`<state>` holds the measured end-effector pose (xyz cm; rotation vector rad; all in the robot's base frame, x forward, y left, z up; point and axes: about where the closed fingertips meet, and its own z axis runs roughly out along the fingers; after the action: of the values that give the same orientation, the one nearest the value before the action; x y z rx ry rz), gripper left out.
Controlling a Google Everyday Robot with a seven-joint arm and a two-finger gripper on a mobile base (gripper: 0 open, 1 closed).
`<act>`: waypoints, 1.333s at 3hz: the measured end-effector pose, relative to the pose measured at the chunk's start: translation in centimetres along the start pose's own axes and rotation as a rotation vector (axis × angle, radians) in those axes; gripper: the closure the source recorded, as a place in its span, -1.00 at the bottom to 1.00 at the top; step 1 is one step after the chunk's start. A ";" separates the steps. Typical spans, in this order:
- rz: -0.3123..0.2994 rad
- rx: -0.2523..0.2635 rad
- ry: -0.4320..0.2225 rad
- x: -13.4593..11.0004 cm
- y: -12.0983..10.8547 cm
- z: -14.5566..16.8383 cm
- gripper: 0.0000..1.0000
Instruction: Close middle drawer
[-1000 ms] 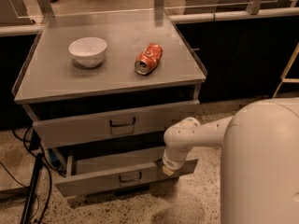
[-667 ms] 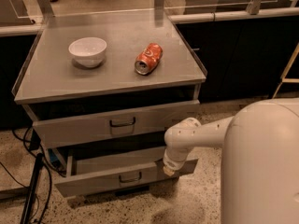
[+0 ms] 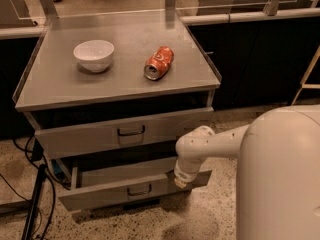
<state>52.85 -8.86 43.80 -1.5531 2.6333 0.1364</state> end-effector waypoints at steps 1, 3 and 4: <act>0.000 0.000 0.000 0.0 0.0 0.0 -0.76; 0.000 0.000 0.000 0.0 0.0 0.0 -1.00; 0.000 0.000 0.000 0.0 0.0 0.0 -0.62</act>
Offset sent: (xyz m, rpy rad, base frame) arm 0.0000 0.0000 0.0000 0.0000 0.0000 0.0000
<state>52.84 -8.86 43.79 -1.5533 2.6335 0.1366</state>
